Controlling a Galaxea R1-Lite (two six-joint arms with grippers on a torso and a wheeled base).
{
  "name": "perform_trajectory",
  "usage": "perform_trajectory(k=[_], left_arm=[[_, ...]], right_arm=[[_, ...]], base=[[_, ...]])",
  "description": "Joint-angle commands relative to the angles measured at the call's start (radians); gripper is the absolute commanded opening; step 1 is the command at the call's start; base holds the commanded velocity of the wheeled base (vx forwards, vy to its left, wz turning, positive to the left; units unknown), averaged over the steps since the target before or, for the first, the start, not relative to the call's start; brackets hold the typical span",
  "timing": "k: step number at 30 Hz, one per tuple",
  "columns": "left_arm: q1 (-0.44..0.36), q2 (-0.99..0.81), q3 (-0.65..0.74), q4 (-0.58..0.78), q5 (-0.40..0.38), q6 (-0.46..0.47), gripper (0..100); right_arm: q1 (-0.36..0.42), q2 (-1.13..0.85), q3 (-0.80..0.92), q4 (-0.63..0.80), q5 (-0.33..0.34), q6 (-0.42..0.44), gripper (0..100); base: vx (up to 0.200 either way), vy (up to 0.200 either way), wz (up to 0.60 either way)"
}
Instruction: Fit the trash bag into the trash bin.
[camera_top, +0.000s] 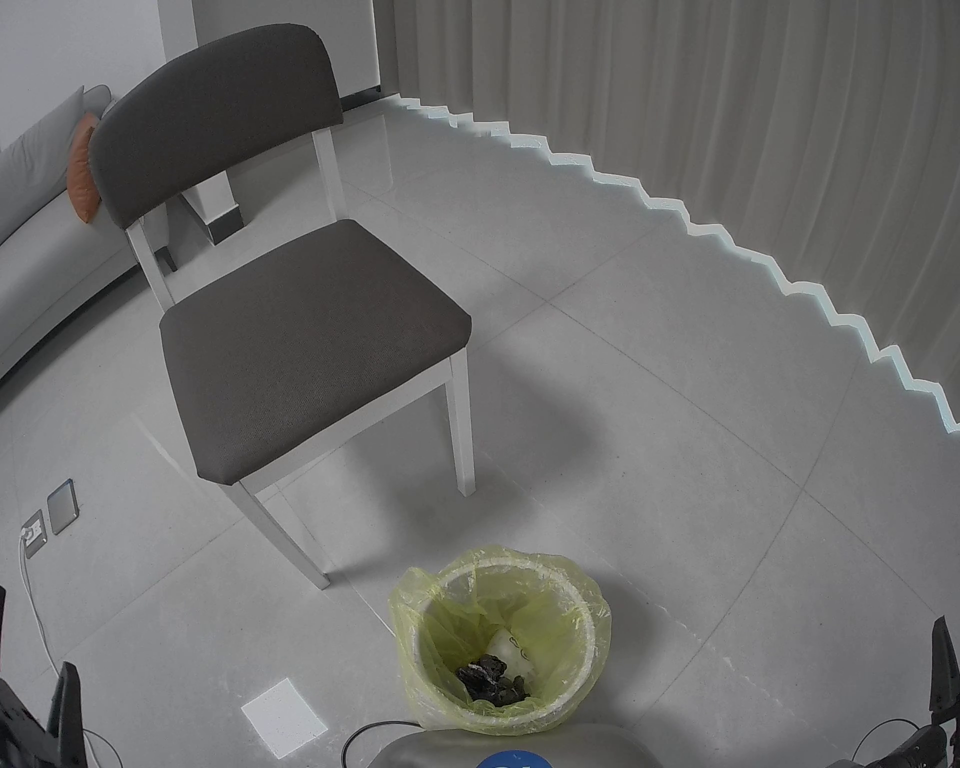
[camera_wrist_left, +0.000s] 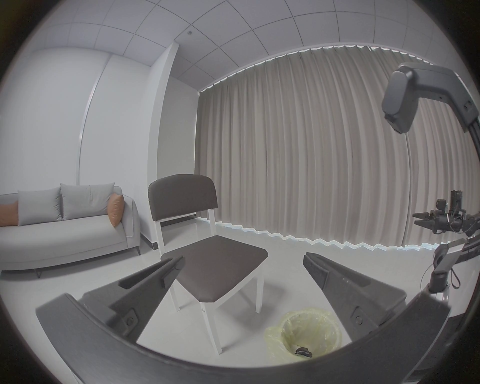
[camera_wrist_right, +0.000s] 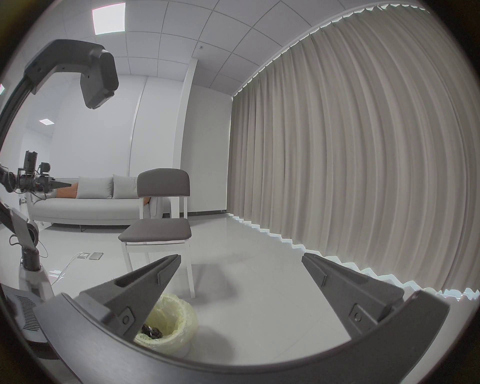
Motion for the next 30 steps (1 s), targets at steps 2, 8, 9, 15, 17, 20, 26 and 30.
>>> perform_trajectory(k=[2, 8, 9, 15, 17, 20, 26, 30], left_arm=[[0.005, -0.034, 0.092, -0.04, 0.016, 0.009, 100], [0.005, -0.034, 0.09, 0.066, 0.151, -0.007, 100], [0.005, -0.034, 0.09, 0.089, 0.164, -0.007, 100], [0.005, -0.034, 0.092, 0.199, 0.231, -0.013, 100], [0.006, -0.034, 0.092, 0.222, 0.228, -0.017, 100], [0.005, -0.034, 0.092, 0.248, 0.217, -0.011, 100], [0.005, -0.034, 0.092, 0.245, 0.216, -0.016, 100], [0.005, -0.034, 0.092, 0.245, 0.219, -0.023, 100]], right_arm=[[0.0, -0.007, 0.018, -0.028, -0.003, 0.0, 100], [0.0, -0.007, 0.018, -0.072, -0.035, 0.0, 100], [0.0, -0.007, 0.018, -0.077, -0.037, 0.0, 100], [0.0, -0.007, 0.018, -0.143, -0.068, 0.0, 100], [0.0, -0.007, 0.018, -0.145, -0.077, 0.0, 100], [0.0, -0.007, 0.018, -0.141, -0.092, 0.0, 100], [0.0, -0.007, 0.018, -0.114, -0.095, 0.002, 100], [0.0, -0.007, 0.018, -0.071, -0.098, 0.0, 100]], base=[[0.0, 0.0, 0.0], [0.0, 0.0, 0.0], [0.0, 0.0, 0.0], [0.0, 0.0, 0.0], [0.0, 0.0, 0.0], [0.0, 0.0, 0.0], [0.0, 0.0, 0.0], [0.0, 0.0, 0.0]])
